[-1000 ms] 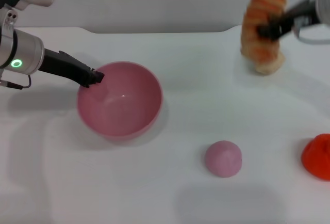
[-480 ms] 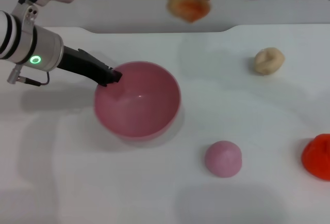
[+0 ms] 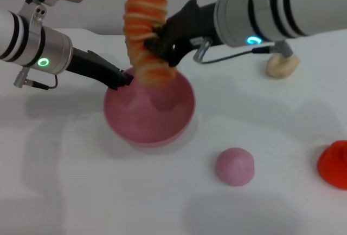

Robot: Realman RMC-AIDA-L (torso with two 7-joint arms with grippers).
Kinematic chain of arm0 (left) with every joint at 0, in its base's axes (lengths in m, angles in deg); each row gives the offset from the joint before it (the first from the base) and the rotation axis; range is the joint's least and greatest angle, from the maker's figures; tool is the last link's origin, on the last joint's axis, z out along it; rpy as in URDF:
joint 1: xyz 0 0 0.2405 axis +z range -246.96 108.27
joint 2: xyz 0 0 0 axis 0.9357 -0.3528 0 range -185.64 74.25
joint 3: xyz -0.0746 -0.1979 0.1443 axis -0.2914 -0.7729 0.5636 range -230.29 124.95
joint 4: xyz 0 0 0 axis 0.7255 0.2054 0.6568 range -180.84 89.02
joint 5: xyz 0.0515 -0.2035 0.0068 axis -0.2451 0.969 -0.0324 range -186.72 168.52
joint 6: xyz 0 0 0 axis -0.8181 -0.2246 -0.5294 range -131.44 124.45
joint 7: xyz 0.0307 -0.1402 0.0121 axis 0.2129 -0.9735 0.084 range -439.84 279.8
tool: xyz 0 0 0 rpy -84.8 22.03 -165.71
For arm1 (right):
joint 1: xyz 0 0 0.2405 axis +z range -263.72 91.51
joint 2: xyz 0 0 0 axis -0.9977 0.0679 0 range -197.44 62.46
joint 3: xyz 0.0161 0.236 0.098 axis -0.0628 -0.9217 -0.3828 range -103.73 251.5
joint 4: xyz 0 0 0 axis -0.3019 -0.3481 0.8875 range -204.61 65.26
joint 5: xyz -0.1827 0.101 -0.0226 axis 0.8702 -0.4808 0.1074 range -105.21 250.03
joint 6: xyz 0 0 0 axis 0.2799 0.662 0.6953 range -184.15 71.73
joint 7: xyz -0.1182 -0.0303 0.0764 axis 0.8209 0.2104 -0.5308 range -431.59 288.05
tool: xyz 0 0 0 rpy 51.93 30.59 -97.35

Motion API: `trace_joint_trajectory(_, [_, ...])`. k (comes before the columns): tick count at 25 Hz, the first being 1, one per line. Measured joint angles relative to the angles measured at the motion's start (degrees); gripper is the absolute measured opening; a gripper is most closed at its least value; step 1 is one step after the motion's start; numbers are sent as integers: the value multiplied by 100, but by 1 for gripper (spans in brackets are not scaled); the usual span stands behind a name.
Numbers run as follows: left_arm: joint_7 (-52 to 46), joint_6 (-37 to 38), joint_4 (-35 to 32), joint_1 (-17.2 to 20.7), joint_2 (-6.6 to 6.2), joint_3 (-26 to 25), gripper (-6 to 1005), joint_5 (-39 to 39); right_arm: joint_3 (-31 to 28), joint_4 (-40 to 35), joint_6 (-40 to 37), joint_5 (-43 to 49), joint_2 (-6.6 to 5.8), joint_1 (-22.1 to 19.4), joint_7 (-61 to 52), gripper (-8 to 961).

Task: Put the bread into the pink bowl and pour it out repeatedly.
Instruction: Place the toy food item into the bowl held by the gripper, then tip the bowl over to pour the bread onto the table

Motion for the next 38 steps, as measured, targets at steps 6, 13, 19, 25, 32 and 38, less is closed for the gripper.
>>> trace_joint_trajectory(6, [0, -27, 1, 0, 0, 0, 53, 0, 164, 341, -23, -22, 4, 5, -31, 141])
trace_joint_trajectory(13, [0, -56, 2, -3, -15, 1, 54, -2, 150, 349, 24, -25, 4, -35, -88, 236])
trace_joint_trajectory(19, [2, -70, 4, -6, -19, 0, 54, -2, 112, 336, 63, -23, -3, -54, -116, 436])
trace_joint_trajectory(25, [10, -145, 12, 4, -6, 0, 54, 0, 1, -724, -312, 390, 10, -534, -44, 481])
trace_joint_trajectory(32, [18, -163, 20, -10, 38, 0, 54, 1, 119, -1547, -2442, 633, 62, -1863, 512, 511])
trace_joint_trajectory(38, [75, -342, 20, -10, 76, 220, 54, 67, 292, -853, -4872, 536, 66, -2644, 636, 512])
